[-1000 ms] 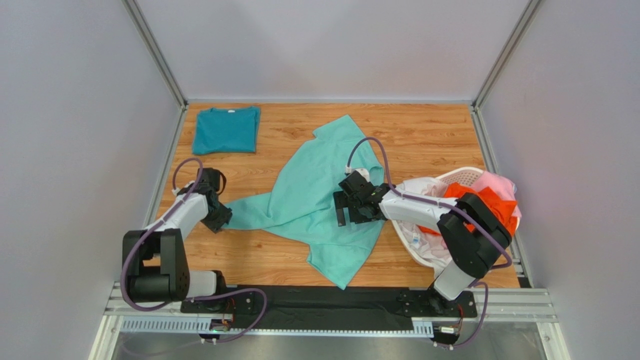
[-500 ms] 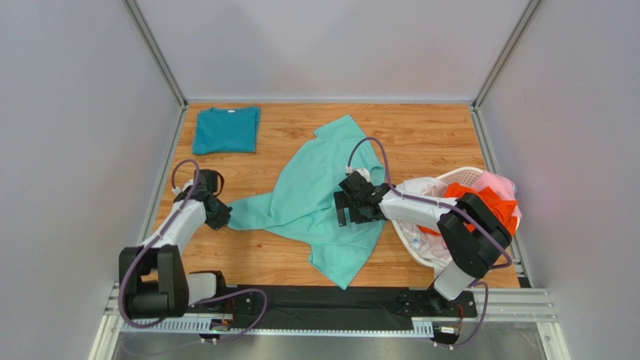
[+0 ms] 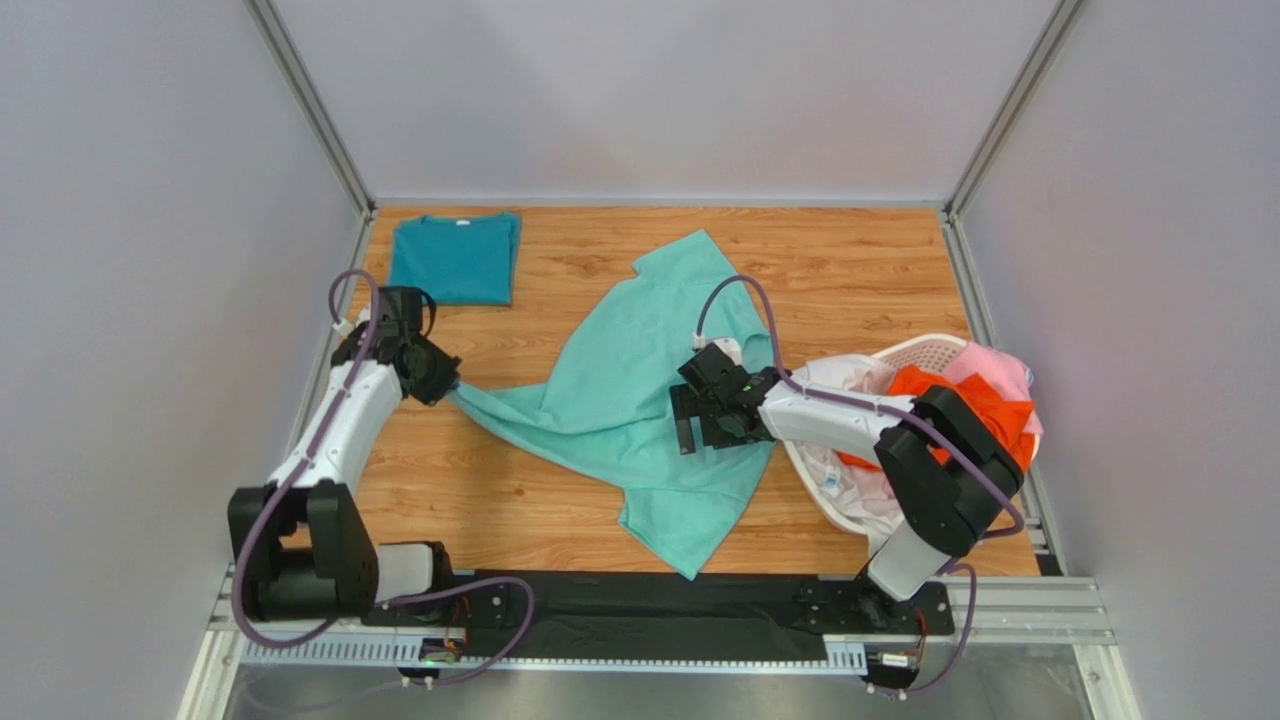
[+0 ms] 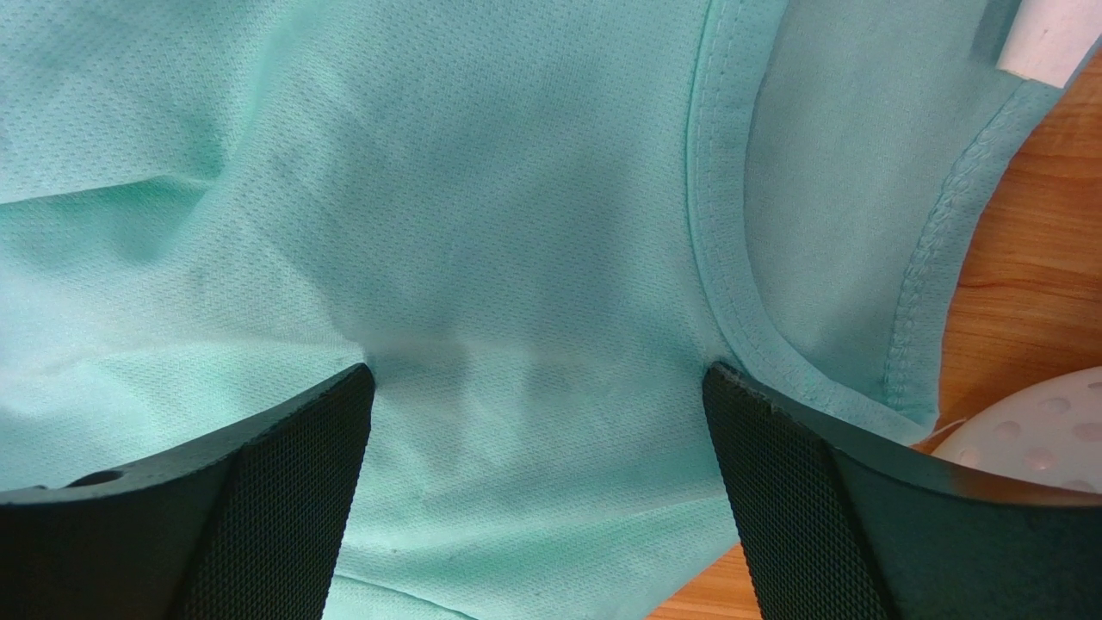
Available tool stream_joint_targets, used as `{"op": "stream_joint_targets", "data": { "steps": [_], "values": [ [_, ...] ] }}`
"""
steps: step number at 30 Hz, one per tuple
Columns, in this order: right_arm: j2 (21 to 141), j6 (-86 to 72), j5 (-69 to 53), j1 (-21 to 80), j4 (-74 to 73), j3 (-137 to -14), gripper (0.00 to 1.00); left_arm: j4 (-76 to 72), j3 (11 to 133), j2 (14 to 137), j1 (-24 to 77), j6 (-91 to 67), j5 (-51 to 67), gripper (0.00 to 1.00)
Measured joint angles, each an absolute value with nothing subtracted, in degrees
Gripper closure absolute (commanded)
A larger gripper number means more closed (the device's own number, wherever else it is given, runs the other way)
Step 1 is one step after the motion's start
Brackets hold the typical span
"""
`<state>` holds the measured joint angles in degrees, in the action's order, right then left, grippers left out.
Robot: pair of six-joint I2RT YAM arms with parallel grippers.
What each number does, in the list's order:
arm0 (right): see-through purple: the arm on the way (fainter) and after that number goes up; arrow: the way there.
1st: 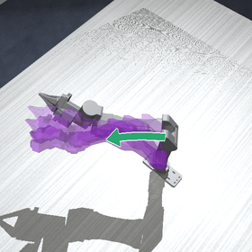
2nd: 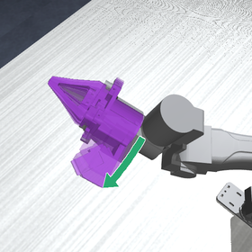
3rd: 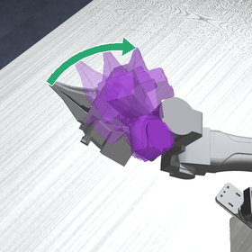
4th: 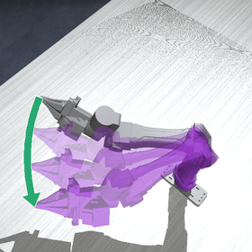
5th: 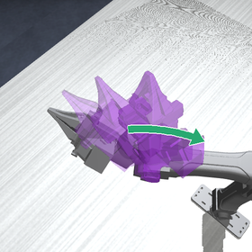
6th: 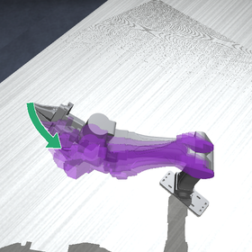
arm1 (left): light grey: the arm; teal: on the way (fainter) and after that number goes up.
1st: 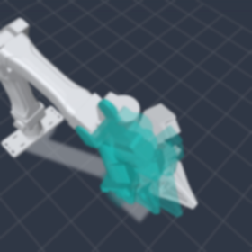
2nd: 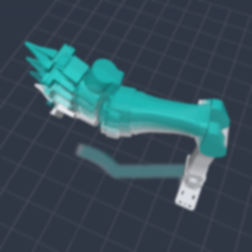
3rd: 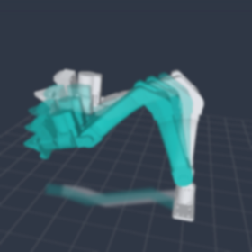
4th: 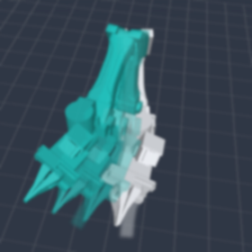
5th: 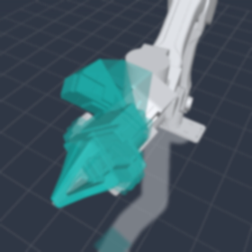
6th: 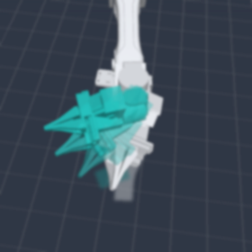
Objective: Fold and stack the t-shirts
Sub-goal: Flatten the tshirt out
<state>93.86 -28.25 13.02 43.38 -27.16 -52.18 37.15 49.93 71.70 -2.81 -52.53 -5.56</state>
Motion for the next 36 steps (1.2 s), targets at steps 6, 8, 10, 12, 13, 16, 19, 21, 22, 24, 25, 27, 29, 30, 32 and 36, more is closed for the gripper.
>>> {"op": "stream_joint_targets", "data": {
  "steps": [6, 8, 10, 12, 13, 16, 19, 21, 22, 24, 25, 27, 29, 30, 32, 36],
  "values": [
    [93.38, -28.1, 13.23, 43.38, -27.09, -51.66, 0.01, 38.81, 60.77, 84.84, -2.87, -54.22, -4.99, 1.0],
    [93.36, -28.05, 13.28, 43.38, -27.07, -51.62, 0.01, 39.51, 63.86, 88.88, -3.09, -54.59, -4.93, 1.0],
    [93.19, -28.05, 13.34, 43.35, -26.87, -51.35, 0.01, 40.38, 66.06, 91.77, -3.46, -54.74, -4.93, 1.0],
    [93.12, -28.05, 13.34, 43.18, -26.89, -51.27, 0.01, 41.47, 68.1, 94.7, -3.92, -54.78, -4.95, 1.0],
    [93.12, -28.05, 13.34, 43.05, -26.92, -51.24, 0.01, 41.91, 68.99, 96.05, -4.16, -54.74, -4.91, 1.0],
    [93.12, -28.05, 13.34, 42.76, -26.94, -51.27, 0.01, 42.61, 71.66, 100.03, -4.49, -54.0, -3.68, 1.0],
    [93.12, -28.03, 13.34, 42.59, -27.05, -51.33, 0.04, 42.06, 71.66, 101.38, -4.49, -53.01, -2.11, 1.0],
    [93.1, -27.94, 13.34, 42.52, -27.16, -51.4, 0.04, 41.08, 70.35, 100.6, -4.49, -52.47, -1.54, 1.0],
    [93.08, -27.88, 13.34, 42.5, -27.18, -51.4, 0.04, 40.49, 68.45, 98.8, -4.49, -52.16, -1.3, 1.0],
    [92.77, -27.62, 13.39, 42.44, -27.88, -51.4, 0.04, 39.66, 64.1, 93.86, -4.49, -51.96, -1.39, 1.0],
    [92.62, -27.62, 13.39, 42.44, -28.29, -51.4, 0.04, 39.86, 61.95, 90.56, -4.49, -51.94, -1.54, 1.0],
    [92.12, -27.64, 13.37, 42.44, -29.08, -51.07, 0.04, 39.92, 57.8, 83.31, -4.49, -51.96, -1.76, 1.0],
    [90.8, -27.66, 13.15, 42.44, -29.56, -49.84, 0.05, 40.99, 54.3, 75.92, -4.49, -52.16, -2.0, 1.0],
    [89.78, -27.68, 12.88, 42.44, -29.54, -48.8, 0.05, 41.78, 52.62, 71.85, -4.47, -52.36, -2.13, 1.0],
    [87.18, -27.66, 12.29, 42.44, -30.15, -46.35, 0.05, 43.31, 49.36, 64.47, -4.45, -52.82, -2.22, 1.0],
    [81.69, -27.14, 10.85, 42.44, -32.36, -43.13, 0.05, 48.69, 42.5, 50.7, -2.76, -53.91, -0.4, 1.0]
  ]
}}
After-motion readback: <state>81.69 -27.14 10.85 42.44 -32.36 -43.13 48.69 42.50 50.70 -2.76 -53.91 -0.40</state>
